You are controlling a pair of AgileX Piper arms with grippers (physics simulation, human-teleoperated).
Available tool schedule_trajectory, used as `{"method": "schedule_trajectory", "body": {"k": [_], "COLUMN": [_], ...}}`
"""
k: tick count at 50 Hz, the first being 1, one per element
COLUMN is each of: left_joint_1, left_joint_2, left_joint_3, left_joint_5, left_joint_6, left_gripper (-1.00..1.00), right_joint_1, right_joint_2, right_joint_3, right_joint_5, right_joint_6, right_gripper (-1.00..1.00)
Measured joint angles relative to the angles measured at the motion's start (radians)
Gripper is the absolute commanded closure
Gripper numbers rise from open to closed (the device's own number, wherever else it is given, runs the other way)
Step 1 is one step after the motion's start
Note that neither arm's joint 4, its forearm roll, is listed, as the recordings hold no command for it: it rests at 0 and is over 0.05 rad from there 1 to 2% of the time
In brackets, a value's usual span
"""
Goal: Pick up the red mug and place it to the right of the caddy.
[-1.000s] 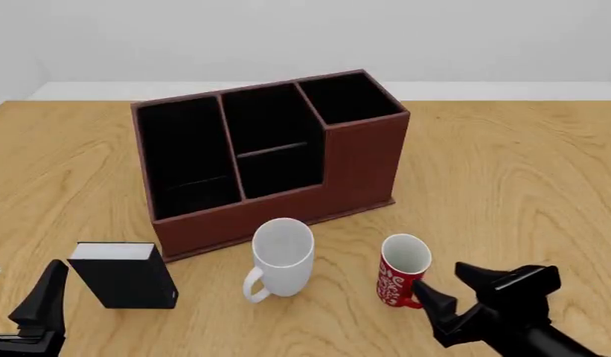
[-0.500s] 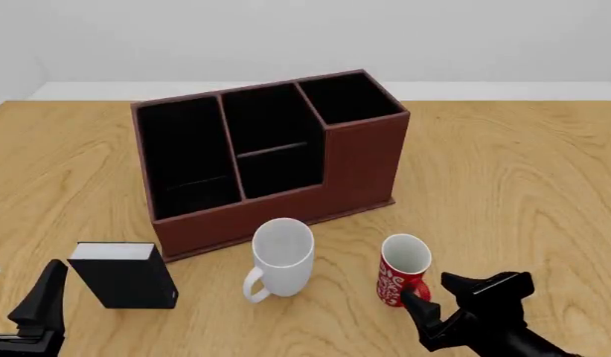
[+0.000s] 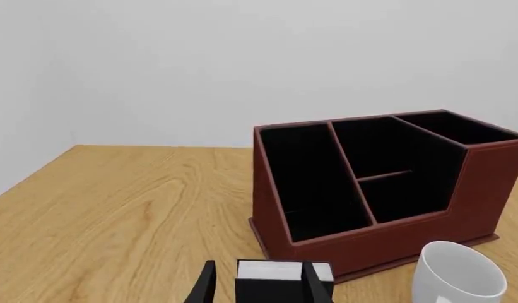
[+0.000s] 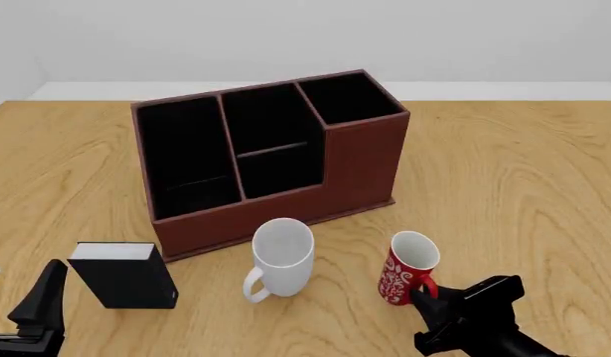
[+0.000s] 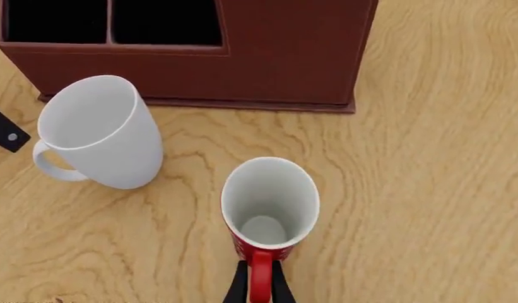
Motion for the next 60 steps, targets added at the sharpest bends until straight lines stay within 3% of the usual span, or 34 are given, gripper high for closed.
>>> {"method": "schedule_trajectory", "body": {"k": [15,37,60], "left_joint_1": [0.000,-0.001,-0.002], "left_joint_2": [0.000,0.001,0.002], "left_joint_3": [0.000,-0.001,0.000], "left_joint_5": [0.000,0.002,0.003], "left_joint_6": [-0.002,0.001,0.008], "left_gripper": [-1.00,-1.00,-1.00], "right_joint_1": [-0.012,-0.153,-0.265], "right_joint_2": [-0.043,-0.351,-0.219], "right_joint_3": [0.002,-0.116,-0.386], "right_joint_5": [0.042,0.370,0.428], "right_joint_6": [-0.034,-0.191,-0.339], "right_gripper": [1.00,1.00,1.00]}}
